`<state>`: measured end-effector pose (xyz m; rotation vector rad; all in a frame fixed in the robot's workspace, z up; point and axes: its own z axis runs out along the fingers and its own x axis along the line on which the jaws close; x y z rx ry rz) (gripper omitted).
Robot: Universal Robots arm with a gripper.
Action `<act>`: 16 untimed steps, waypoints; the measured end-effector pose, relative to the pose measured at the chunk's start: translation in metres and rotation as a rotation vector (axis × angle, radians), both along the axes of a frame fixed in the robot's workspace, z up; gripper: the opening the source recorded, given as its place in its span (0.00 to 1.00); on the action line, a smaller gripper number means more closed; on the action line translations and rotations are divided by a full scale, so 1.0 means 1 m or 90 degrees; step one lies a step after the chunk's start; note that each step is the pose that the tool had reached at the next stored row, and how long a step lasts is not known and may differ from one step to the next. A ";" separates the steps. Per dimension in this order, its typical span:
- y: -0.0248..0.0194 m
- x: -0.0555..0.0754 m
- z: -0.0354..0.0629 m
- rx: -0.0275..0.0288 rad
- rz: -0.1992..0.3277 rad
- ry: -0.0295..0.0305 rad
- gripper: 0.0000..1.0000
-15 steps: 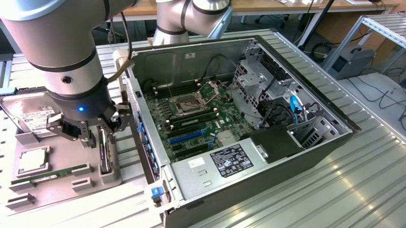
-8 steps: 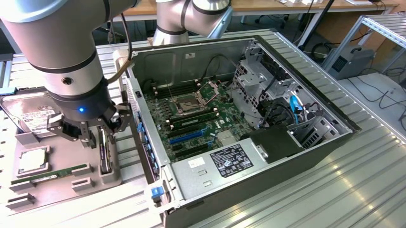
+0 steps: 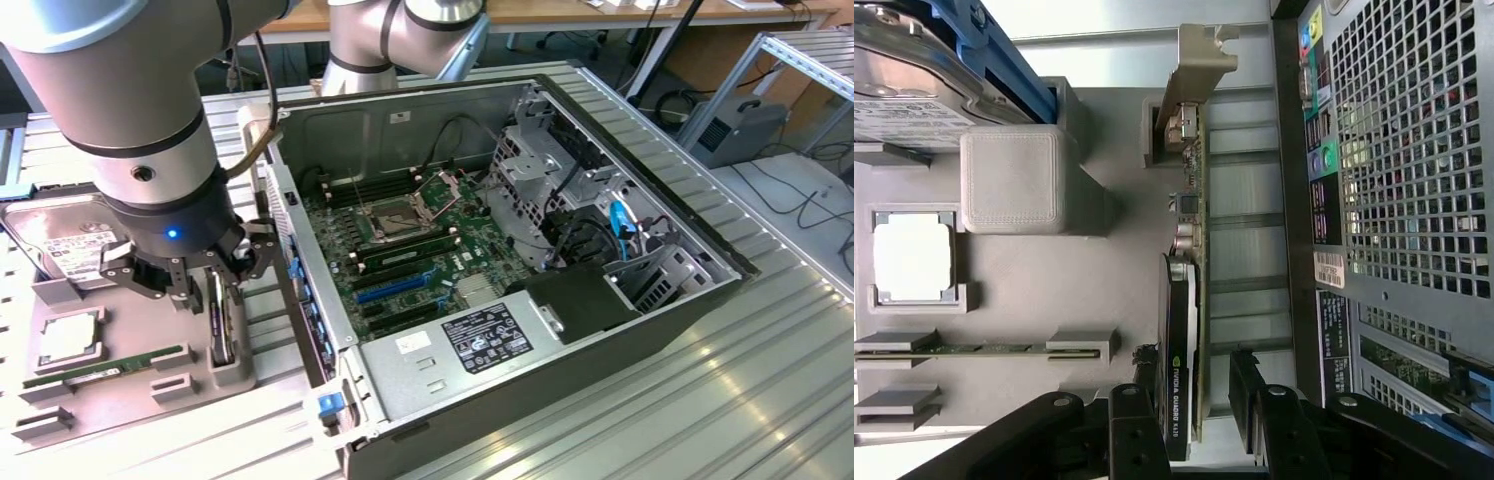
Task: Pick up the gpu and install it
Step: 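Pick up the gpu and move the gpu toward the slot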
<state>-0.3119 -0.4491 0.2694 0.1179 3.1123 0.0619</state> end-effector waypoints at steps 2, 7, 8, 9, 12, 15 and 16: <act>0.0000 0.000 -0.0004 0.0000 0.000 0.0000 0.42; 0.0000 0.000 -0.0016 0.0000 0.000 0.0000 0.42; 0.0000 0.000 -0.0018 0.0000 0.000 0.0000 0.42; 0.0000 0.000 -0.0021 0.0000 0.000 0.0000 0.42; 0.0000 0.000 -0.0031 0.0000 0.000 0.0000 0.42; 0.0000 0.000 -0.0039 0.0000 0.000 0.0000 0.42; 0.0000 0.000 -0.0041 0.0000 0.000 0.0000 0.42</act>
